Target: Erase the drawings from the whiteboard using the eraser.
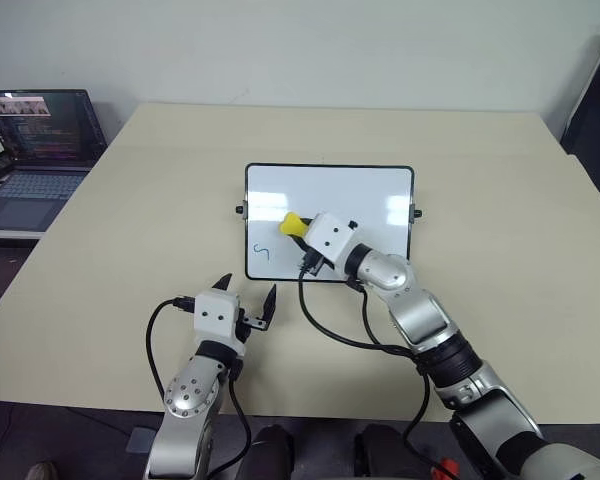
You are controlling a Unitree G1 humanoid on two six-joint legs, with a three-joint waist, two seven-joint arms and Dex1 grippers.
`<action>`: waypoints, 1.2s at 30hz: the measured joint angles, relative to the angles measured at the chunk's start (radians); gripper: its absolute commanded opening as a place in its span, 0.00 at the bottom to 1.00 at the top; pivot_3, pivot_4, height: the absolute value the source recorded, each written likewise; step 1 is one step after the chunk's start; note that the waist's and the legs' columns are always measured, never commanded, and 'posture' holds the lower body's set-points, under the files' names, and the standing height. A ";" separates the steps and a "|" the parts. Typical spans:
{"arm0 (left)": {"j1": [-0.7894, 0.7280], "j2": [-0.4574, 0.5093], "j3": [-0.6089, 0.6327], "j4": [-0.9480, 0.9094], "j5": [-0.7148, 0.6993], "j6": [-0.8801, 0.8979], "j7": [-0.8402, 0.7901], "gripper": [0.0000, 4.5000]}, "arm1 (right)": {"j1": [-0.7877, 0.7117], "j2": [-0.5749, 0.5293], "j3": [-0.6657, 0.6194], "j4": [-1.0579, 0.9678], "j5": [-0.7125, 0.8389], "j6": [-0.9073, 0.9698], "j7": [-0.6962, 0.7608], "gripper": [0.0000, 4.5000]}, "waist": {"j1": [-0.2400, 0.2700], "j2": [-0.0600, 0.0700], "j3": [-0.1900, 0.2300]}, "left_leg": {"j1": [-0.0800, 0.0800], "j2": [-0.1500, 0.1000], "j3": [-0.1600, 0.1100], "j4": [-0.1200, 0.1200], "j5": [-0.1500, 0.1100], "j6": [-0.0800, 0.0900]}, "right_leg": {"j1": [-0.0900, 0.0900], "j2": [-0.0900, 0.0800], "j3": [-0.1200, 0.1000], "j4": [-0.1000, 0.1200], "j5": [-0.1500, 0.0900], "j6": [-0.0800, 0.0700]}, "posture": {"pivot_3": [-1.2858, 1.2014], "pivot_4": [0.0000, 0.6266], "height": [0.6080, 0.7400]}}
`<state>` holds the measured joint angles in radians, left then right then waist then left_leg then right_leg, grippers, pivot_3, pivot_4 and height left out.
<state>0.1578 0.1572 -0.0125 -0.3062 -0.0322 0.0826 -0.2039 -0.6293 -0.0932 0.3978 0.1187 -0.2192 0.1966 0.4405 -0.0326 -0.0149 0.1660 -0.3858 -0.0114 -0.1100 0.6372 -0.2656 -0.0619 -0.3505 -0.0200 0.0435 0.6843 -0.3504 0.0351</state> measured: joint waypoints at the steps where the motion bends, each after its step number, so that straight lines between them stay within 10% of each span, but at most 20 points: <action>1: -0.004 0.000 -0.001 0.000 0.002 0.006 0.002 1.00 | -0.012 0.011 0.010 0.025 -0.007 -0.010 -0.005 0.22 | 0.000 0.000 0.000 | 0.000 0.000 0.000 0.000 0.000 0.000 | 0.000 0.000 0.000 0.000 0.000 0.000 | 0.52 0.24 1.00; 36: 0.050 -0.006 -0.003 -0.073 0.011 0.040 0.021 1.00 | -0.254 0.129 0.093 0.439 -0.126 -0.068 -0.142 0.22 | 0.004 0.000 0.000 | 0.004 0.001 0.001 -0.001 0.001 -0.001 | 0.000 0.000 0.000 0.006 0.001 -0.002 | 0.52 0.24 1.00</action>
<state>0.2075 0.1508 -0.0159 -0.3789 -0.0208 0.1222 -0.1828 -0.8835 0.0358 0.4912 0.5578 -0.3448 0.1285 0.2982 -0.0290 -0.0150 0.1657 -0.3816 -0.0102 -0.1093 0.6361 -0.2646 -0.0633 -0.3505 -0.0195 0.0438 0.6903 -0.3494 0.0333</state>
